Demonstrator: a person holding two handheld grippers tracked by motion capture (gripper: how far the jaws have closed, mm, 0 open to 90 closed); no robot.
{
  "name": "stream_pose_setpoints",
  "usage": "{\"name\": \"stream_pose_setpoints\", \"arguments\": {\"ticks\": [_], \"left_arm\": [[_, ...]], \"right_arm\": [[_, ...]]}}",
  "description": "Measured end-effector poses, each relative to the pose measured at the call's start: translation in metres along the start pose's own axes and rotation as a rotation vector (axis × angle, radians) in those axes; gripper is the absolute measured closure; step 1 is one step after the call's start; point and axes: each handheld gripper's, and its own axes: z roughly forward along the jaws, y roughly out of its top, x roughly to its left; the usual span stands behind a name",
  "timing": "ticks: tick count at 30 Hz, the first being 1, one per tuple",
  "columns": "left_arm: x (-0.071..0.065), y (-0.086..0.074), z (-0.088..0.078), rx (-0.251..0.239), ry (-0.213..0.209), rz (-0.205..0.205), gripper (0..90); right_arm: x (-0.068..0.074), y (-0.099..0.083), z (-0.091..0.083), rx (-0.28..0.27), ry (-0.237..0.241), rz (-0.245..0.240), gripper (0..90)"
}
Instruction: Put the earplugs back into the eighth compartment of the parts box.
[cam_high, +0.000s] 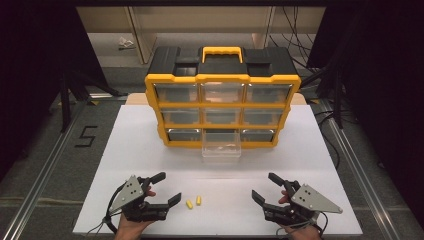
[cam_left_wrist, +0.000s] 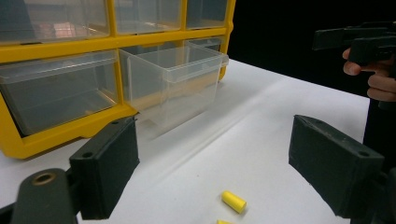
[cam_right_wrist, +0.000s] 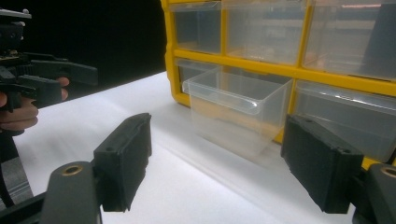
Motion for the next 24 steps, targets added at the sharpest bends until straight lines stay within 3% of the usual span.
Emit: {"name": "stream_pose_setpoints", "arguments": {"ticks": [13, 20, 24], "left_arm": [[-0.001, 0.0, 0.0, -0.005, -0.012, 0.007, 15.7], [0.0, 0.0, 0.0, -0.002, -0.017, 0.007, 15.5], [-0.001, 0.0, 0.0, -0.003, -0.017, 0.009, 15.6]], "right_arm": [[0.003, -0.001, 0.005, 0.013, 0.029, -0.014, 25.4], [0.009, 0.0, 0.015, 0.073, 0.1, -0.042, 26.9], [0.013, 0.0, 0.025, 0.145, 0.143, -0.049, 27.3]]}}
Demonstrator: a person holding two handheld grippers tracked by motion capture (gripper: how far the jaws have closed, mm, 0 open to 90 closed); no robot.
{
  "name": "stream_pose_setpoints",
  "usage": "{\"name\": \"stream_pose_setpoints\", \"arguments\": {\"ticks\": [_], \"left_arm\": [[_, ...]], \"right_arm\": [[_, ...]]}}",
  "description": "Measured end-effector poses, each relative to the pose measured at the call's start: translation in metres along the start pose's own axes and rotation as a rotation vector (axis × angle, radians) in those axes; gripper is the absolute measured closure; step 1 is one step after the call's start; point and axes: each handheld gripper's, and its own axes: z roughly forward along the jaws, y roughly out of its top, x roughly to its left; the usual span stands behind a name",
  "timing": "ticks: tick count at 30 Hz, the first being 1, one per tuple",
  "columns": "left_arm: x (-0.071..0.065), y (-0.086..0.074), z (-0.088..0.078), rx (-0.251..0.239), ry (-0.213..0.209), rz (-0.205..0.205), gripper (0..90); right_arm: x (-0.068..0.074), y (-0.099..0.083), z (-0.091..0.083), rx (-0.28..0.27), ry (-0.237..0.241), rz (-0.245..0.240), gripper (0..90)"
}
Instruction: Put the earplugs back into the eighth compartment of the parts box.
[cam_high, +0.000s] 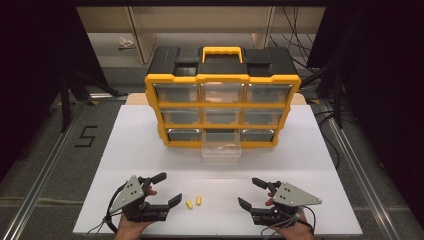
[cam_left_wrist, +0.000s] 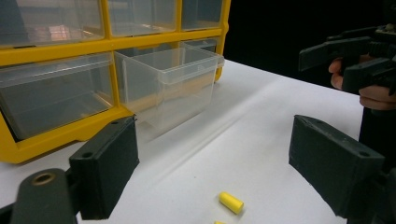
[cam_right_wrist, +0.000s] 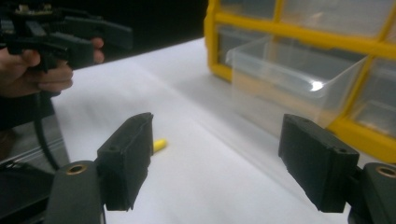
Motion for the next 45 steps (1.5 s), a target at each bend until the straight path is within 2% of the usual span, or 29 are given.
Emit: {"name": "stream_pose_setpoints", "arguments": {"ticks": [4, 5, 6, 9, 10, 11, 12, 20, 21, 22, 29, 38, 45], "left_arm": [[0.0, 0.0, 0.0, 0.002, 0.0, 0.003, 15.6], [0.0, 0.0, 0.0, 0.002, 0.001, 0.004, 15.6], [0.0, 0.0, 0.0, 0.001, 0.002, 0.005, 15.6], [0.0, 0.0, 0.0, 0.0, 0.004, 0.006, 15.6], [0.0, 0.0, 0.0, 0.002, 0.002, 0.005, 15.6], [0.0, 0.0, 0.0, 0.004, 0.003, 0.003, 15.6], [0.0, 0.0, 0.0, 0.004, 0.005, 0.003, 15.6], [0.001, 0.0, 0.0, 0.003, 0.008, 0.002, 15.6], [0.001, 0.0, 0.0, 0.004, 0.009, 0.002, 15.6], [0.001, 0.0, 0.0, 0.003, 0.009, 0.002, 15.6], [0.001, 0.0, -0.001, 0.0, 0.012, 0.001, 15.6], [0.001, 0.0, -0.001, -0.001, 0.013, 0.002, 15.6], [0.002, 0.001, -0.002, -0.008, 0.017, -0.006, 15.6]], "right_arm": [[0.001, 0.002, 0.01, 0.047, 0.02, -0.004, 27.9], [0.002, 0.004, 0.016, 0.073, 0.034, -0.007, 28.3], [0.002, 0.004, 0.016, 0.073, 0.034, -0.007, 28.3], [0.004, 0.007, 0.031, 0.122, 0.042, -0.035, 29.9], [0.004, 0.007, 0.031, 0.122, 0.042, -0.035, 29.9], [0.007, 0.008, 0.039, 0.158, 0.058, -0.05, 30.5], [0.007, 0.008, 0.039, 0.158, 0.058, -0.05, 30.5], [0.015, 0.01, 0.073, 0.267, 0.132, -0.094, 36.2], [0.016, 0.012, 0.082, 0.292, 0.152, -0.092, 36.4], [0.016, 0.012, 0.082, 0.292, 0.152, -0.092, 36.4], [0.021, 0.016, 0.109, 0.396, 0.194, -0.135, 38.3], [0.028, 0.018, 0.14, 0.472, 0.252, -0.182, 41.9], [0.03, 0.017, 0.16, 0.561, 0.286, -0.201, 48.7]]}}
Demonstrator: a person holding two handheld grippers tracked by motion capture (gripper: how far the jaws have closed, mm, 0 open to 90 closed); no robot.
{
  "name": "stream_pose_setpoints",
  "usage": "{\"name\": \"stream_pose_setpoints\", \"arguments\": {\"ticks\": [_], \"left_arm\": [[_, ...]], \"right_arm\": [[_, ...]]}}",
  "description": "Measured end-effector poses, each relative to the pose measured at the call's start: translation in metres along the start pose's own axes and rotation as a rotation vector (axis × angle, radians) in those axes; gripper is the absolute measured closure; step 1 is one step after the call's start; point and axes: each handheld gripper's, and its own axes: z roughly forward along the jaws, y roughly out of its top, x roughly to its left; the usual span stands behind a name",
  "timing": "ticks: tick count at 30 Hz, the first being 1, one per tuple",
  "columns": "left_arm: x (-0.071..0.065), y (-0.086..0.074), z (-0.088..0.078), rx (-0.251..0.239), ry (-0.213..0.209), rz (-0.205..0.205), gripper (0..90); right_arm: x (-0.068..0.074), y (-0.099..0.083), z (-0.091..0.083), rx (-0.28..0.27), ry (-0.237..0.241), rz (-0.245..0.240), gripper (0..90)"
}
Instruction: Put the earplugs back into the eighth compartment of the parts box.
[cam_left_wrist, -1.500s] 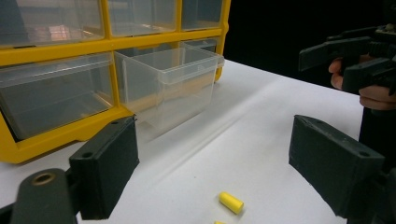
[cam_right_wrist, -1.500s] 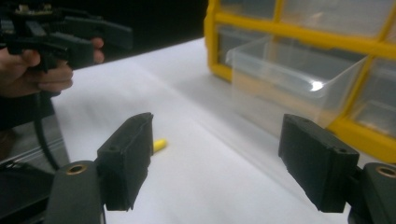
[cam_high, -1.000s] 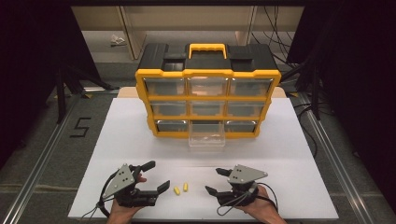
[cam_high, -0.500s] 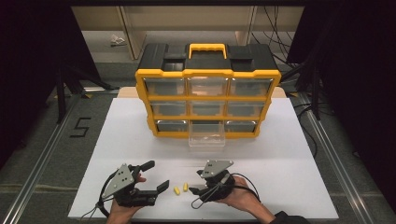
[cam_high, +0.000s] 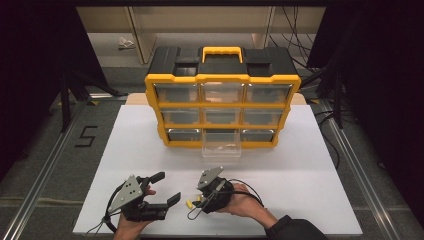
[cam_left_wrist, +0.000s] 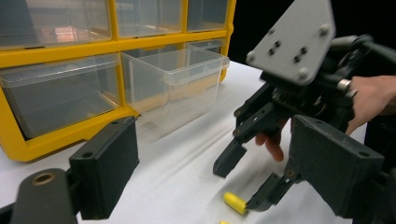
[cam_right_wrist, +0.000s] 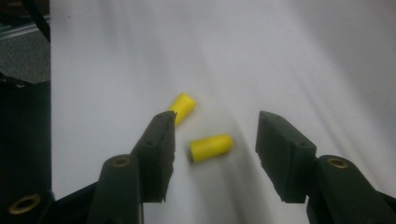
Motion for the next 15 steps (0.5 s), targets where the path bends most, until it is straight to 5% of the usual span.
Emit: {"name": "stream_pose_setpoints", "arguments": {"ticks": [6, 15], "left_arm": [[0.0006, 0.0001, -0.0003, -0.002, 0.0, -0.006, 15.6], [0.001, 0.0003, 0.0, 0.001, 0.001, -0.003, 15.6]], "right_arm": [[-0.0013, 0.0016, 0.011, 0.07, 0.007, -0.044, 57.6], [-0.0041, 0.0028, 0.0092, 0.067, -0.001, -0.068, 67.1]]}}
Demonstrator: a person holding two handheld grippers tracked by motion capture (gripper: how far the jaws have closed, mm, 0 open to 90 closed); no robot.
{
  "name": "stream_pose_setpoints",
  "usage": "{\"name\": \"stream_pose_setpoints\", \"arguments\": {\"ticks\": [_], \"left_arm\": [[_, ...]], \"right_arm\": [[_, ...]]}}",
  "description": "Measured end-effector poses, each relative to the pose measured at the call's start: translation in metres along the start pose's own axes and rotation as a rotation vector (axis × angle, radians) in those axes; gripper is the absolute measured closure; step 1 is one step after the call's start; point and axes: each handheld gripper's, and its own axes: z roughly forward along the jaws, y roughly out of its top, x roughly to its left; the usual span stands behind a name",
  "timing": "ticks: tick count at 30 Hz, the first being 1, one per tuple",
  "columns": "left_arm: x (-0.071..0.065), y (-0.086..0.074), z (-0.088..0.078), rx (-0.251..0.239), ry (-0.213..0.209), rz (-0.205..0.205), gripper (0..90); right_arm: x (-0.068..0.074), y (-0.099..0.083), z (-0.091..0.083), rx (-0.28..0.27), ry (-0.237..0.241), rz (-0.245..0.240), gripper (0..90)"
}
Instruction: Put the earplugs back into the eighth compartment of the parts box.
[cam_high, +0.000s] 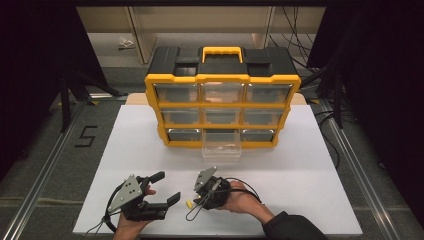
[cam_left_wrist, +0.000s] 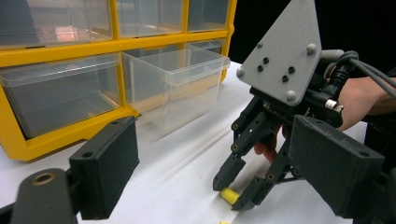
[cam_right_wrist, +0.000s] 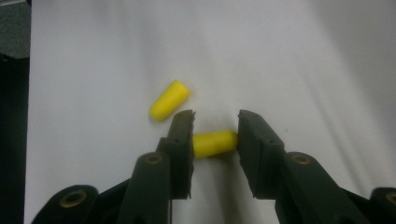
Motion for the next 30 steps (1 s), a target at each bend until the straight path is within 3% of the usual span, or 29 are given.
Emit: {"name": "stream_pose_setpoints", "arguments": {"ticks": [21, 30], "left_arm": [[0.0, 0.001, 0.0, -0.007, 0.006, -0.001, 15.6], [0.0, 0.001, -0.001, -0.008, 0.005, -0.001, 15.6]], "right_arm": [[-0.029, 0.009, -0.072, -0.266, -0.117, 0.099, 67.1], [-0.039, 0.008, -0.097, -0.352, -0.175, 0.131, 67.0]]}}
